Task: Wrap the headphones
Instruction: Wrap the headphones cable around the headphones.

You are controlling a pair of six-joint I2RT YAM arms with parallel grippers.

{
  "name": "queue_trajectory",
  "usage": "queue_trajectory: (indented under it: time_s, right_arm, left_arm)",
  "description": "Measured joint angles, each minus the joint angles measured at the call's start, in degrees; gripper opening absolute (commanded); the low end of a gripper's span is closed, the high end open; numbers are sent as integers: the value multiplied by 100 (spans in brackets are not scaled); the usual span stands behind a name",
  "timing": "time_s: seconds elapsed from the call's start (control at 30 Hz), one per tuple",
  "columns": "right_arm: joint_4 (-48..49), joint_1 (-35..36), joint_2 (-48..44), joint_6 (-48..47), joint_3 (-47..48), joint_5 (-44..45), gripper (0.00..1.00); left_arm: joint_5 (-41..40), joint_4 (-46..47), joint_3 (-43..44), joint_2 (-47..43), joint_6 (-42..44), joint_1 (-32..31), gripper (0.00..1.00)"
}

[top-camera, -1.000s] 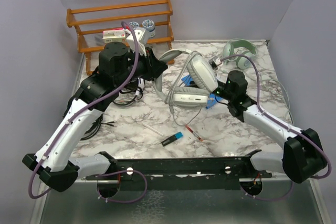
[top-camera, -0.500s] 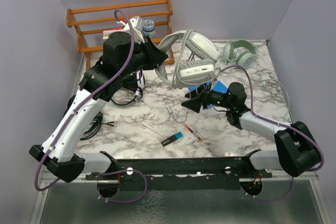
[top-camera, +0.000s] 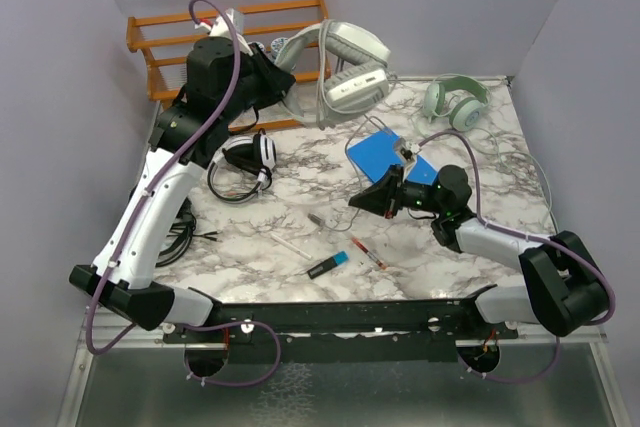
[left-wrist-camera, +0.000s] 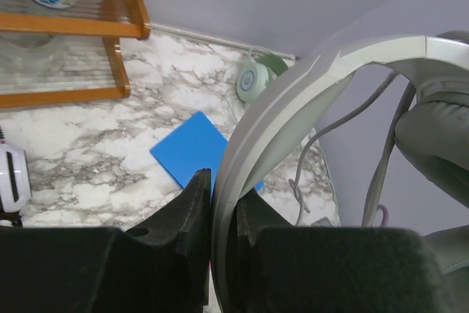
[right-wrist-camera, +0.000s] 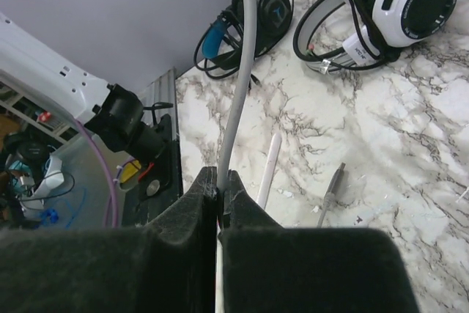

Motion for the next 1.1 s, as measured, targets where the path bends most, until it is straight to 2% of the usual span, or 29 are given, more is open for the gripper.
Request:
queue_trajectory:
  time_s: [0.17, 0.27, 0.53, 0.7, 0.83, 0.93, 1.1]
  right_arm:
    - [-133, 0, -240, 55, -219, -96, 1]
    - [-457, 20, -579, 24, -251, -271, 2]
    - [-2339, 734, -1329, -529, 708, -748, 2]
    - [-3375, 848, -1766, -767, 1574, -986, 3]
    - [-4352, 848, -1921, -1086, 2481, -1014, 2]
    - [-5088, 848, -1993, -1373, 3101, -756, 7]
    - [-6277, 848, -1976, -1888, 4133, 334, 7]
  left_arm:
    - [-289, 46, 278, 299, -267, 501, 0]
    - [-909, 44, 476, 629, -531, 629, 0]
    - [-2817, -129, 584, 1169, -879, 629, 0]
    - [-4164, -116, 586, 1215, -385, 634, 0]
    - [-4942, -116, 581, 1244, 103, 638, 0]
    - [-5230, -9, 444, 1224, 369, 638, 0]
    - [-5139, 579, -376, 1025, 1211, 638, 0]
